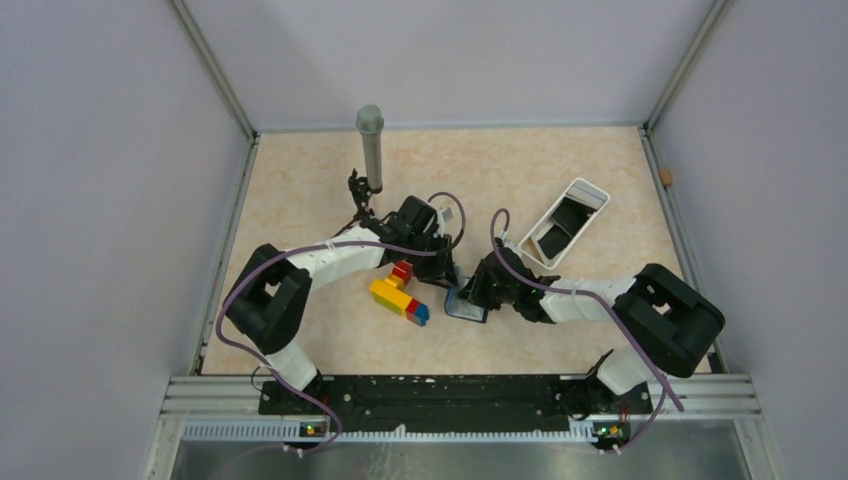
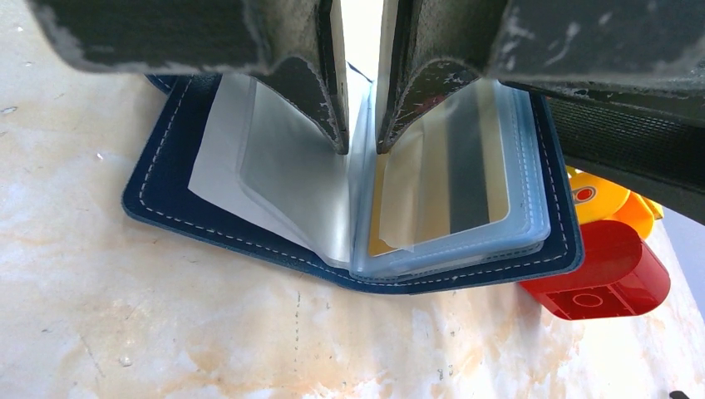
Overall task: Put the credit cards into the card holder
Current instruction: Turn over the card slot in the card holder.
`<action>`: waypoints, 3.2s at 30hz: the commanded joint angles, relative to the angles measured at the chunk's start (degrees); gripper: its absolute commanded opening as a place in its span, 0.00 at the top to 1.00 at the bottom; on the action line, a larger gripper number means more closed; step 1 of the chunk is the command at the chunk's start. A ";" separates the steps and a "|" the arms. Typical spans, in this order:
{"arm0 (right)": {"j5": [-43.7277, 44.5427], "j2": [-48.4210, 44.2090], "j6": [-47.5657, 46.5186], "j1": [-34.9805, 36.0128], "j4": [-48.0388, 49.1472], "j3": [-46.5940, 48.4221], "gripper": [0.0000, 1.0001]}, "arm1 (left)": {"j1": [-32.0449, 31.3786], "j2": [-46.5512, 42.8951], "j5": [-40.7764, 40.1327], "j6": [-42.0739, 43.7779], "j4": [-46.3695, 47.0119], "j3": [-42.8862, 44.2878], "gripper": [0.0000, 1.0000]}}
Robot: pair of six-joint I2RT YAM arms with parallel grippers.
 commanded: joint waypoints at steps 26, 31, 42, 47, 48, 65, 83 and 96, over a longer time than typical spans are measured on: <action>10.36 -13.79 -5.63 -3.23 -19.75 -1.26 0.75 | -0.28 2.50 -6.79 0.01 -0.77 -0.94 0.93; 8.48 -15.77 -7.54 -4.62 -19.84 -0.65 0.74 | -0.31 1.98 -6.72 -0.09 -0.67 -0.77 0.93; 0.85 -13.64 -5.96 -5.76 -10.22 -3.72 0.59 | -0.28 1.25 -6.56 -0.57 -0.38 -1.18 0.94; 1.03 -10.83 -5.24 -5.76 -10.31 -3.96 0.60 | -0.32 0.72 -6.12 -0.63 -0.14 -1.09 0.94; 0.85 -10.35 -5.04 -5.72 -9.58 -4.29 0.60 | -0.32 0.56 -6.03 -0.55 -0.13 -1.08 0.93; 6.24 -4.84 -3.01 -5.77 -13.86 -4.54 0.91 | -0.25 -2.12 0.04 -1.72 5.83 -4.11 0.67; 6.19 -3.98 -3.16 -5.72 -13.79 -4.29 0.92 | -0.29 -3.36 -1.51 -1.12 4.36 -4.15 0.61; 7.95 -5.55 -2.74 -5.71 -15.40 -4.40 0.92 | -0.26 -3.56 -12.86 1.24 -6.01 -0.89 0.64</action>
